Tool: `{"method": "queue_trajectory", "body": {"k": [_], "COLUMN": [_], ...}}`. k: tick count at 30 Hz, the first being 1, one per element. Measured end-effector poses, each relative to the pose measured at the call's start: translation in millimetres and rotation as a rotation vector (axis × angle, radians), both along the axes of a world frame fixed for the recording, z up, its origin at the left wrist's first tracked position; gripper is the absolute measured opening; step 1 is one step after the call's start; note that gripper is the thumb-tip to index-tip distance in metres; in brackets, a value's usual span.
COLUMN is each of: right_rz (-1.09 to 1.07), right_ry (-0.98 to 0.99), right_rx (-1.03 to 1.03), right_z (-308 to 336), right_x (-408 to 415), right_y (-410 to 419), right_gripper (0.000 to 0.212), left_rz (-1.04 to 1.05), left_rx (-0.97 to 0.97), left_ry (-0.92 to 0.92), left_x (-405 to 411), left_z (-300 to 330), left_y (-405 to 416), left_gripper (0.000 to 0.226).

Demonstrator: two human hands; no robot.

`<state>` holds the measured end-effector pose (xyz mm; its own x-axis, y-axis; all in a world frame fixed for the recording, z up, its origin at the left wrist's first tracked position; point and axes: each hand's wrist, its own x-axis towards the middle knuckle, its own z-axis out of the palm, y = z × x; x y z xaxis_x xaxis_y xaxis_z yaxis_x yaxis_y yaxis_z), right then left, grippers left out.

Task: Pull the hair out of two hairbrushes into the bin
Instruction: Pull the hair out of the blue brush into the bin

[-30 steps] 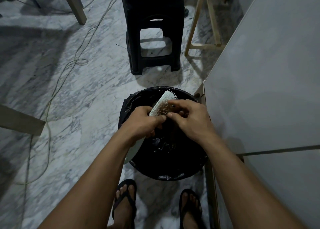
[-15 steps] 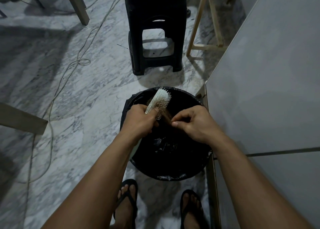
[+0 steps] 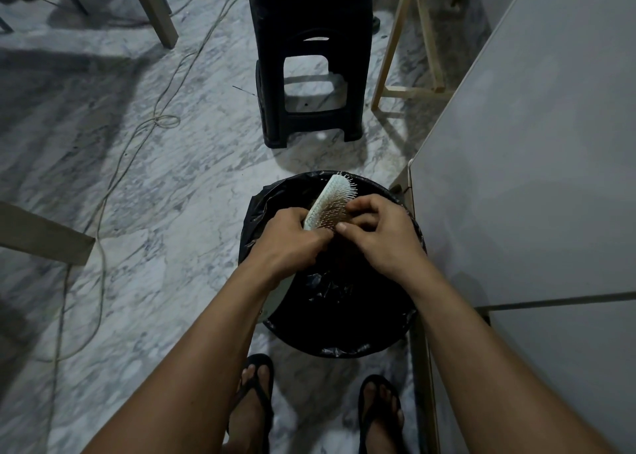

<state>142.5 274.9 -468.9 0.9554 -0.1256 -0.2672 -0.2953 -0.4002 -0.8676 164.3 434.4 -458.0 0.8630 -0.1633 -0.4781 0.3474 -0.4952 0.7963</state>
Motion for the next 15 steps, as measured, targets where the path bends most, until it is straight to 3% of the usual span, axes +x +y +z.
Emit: {"method": "queue_trajectory", "body": {"k": [5,10,15], "right_rz": [-0.005,0.067,0.017], "right_ry": [-0.083,0.001,-0.041], "right_rx": [-0.09,-0.187,-0.137], "right_z": [0.4,0.0,1.2], "right_x": [1.1,-1.2,1.9], "right_y": [-8.7,-21.0,-17.0], "right_gripper": [0.006,0.016,0.012], "left_rz": [0.101,0.31,0.198], "left_rx": [0.019,0.023,0.001], "left_ry": [-0.042,-0.082,-0.047], "left_x": [1.6,10.5,5.6], "left_z": [-3.2,-4.7,-3.9], "left_y": [-0.4,11.0,8.7], "left_gripper": [0.016,0.025,0.018]}}
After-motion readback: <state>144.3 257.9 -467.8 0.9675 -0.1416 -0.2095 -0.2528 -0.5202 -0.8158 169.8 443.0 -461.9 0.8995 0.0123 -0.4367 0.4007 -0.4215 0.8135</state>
